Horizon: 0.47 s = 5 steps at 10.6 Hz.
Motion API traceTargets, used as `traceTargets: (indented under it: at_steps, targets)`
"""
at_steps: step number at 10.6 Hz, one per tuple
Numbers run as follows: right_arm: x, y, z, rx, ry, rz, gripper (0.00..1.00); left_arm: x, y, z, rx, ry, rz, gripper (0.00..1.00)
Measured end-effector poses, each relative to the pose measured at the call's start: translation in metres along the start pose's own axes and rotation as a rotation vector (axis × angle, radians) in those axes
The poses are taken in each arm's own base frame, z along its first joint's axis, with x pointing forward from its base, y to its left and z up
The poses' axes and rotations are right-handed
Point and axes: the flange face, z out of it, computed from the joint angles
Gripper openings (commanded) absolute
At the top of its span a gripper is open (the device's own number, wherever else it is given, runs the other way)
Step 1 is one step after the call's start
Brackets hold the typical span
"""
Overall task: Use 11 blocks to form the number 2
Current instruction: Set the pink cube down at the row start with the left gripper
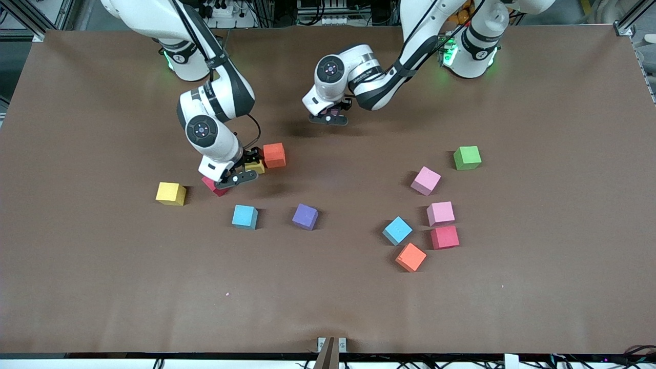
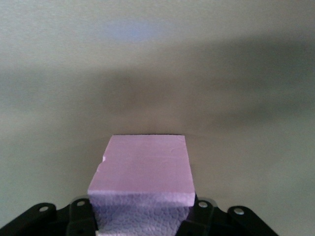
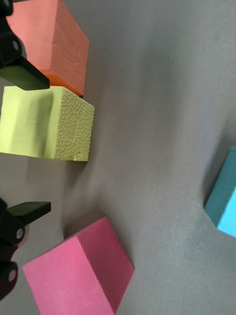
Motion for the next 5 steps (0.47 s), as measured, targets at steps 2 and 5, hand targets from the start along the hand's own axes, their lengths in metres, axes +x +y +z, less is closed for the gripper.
traceTargets:
  at_steps: [2,5]
  targets:
    - [0.0,-0.001,0.005,-0.003,-0.003,-0.002,1.0,0.004,0.0,-0.001,0.005,0.0,-0.005,0.51]
    - [-0.001,-0.003,0.008,-0.004,-0.001,-0.007,1.0,0.013,-0.004,-0.004,0.01,0.004,-0.039,0.66]
